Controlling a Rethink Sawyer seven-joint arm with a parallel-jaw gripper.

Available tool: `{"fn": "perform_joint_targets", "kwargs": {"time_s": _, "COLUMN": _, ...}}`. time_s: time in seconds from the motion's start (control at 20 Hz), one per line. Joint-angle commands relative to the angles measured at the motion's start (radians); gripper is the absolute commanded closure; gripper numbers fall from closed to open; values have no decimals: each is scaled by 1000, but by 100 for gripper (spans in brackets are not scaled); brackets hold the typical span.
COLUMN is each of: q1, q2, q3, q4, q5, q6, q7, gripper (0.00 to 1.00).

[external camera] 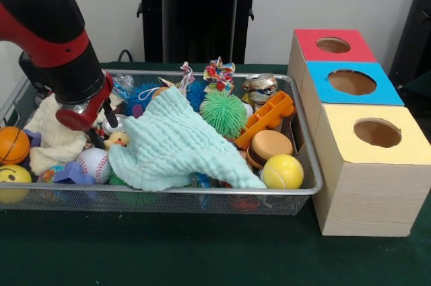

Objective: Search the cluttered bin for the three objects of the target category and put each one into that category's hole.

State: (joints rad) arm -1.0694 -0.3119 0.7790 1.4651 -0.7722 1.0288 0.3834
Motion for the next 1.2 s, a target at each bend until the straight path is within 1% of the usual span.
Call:
{"fn": "perform_joint_targets", "kwargs": {"time_s": 0.05, "q1": -1, "q2": 51, "q3": 36, "q4": 32, "q5": 4, "q6": 20, "q7": -263, "gripper": 0}}
{"fn": "perform_joint_targets", "kwargs": {"time_s": 0.4, "q1": -4, "q2": 80, "q3": 32, "q4": 16, "q5": -18, "q6": -19, "q7": -267, "gripper": 0}}
{"fn": "perform_joint_targets", "kwargs": {"time_s": 0.7, "q1": -13, "q2": 111, "q3": 35, "q4": -5, "q5": -42, "q6": -46, "q7": -304, "gripper": 0}}
{"fn": "perform_joint_targets", "kwargs": {"time_s": 0.95, "q1": -34, "q2": 159, "q3": 52, "q4": -16, "q5": -69, "q6": -105, "q7": -347, "gripper": 0}}
{"fn": "perform_joint_targets", "kwargs": {"time_s": 1.2, "q1": -40, "q2": 174, "q3": 58, "q4": -30, "q5": -84, "q6": -114, "q7": -359, "gripper": 0}}
